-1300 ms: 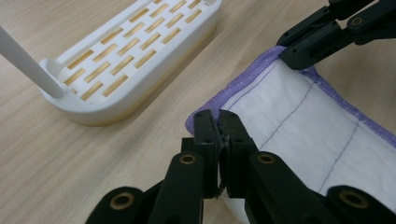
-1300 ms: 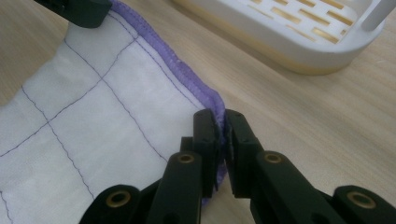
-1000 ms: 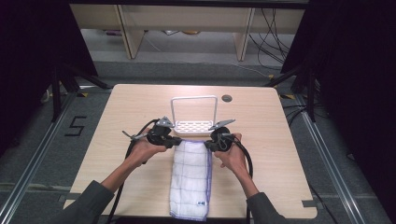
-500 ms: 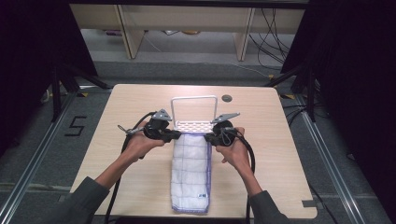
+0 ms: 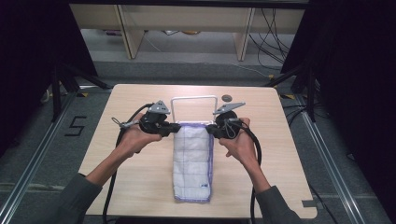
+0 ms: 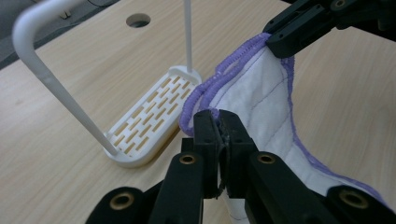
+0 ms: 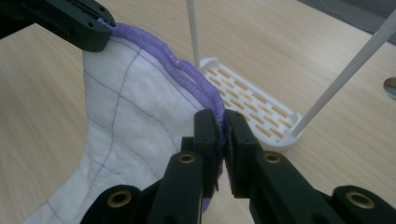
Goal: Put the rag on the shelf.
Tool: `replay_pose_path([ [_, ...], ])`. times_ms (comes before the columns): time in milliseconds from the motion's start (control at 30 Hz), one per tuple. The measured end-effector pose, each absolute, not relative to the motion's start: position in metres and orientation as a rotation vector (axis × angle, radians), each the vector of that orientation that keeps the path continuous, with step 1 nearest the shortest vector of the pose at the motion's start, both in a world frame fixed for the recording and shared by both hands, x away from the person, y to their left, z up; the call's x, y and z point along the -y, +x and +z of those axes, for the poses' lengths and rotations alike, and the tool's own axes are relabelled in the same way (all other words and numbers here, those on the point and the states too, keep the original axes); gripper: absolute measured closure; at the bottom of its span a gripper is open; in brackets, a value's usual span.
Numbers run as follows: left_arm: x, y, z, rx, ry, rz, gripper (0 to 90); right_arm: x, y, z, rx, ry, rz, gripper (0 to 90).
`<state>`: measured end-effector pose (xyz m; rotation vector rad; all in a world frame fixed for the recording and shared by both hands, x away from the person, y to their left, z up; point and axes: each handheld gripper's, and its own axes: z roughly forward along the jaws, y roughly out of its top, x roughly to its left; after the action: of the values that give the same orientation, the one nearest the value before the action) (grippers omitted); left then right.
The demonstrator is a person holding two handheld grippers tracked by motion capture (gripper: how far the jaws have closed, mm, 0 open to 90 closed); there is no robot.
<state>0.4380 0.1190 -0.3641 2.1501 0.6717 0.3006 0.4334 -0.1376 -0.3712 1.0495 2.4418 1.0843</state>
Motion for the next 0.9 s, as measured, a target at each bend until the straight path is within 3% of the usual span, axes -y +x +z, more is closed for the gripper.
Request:
replay_pose_path([
  [467,-0.124,0.443,-0.29,-0.652,2.095,0.348,86.4,0.137,0.441,-0.291,-2.357,0.983,1.157,85.2],
  [900,-0.131,0.471,-0.251,-0.722,2.065,0.374,86.5,0.132,0.465,-0.251,-2.299,0.993,1.188,85.3],
])
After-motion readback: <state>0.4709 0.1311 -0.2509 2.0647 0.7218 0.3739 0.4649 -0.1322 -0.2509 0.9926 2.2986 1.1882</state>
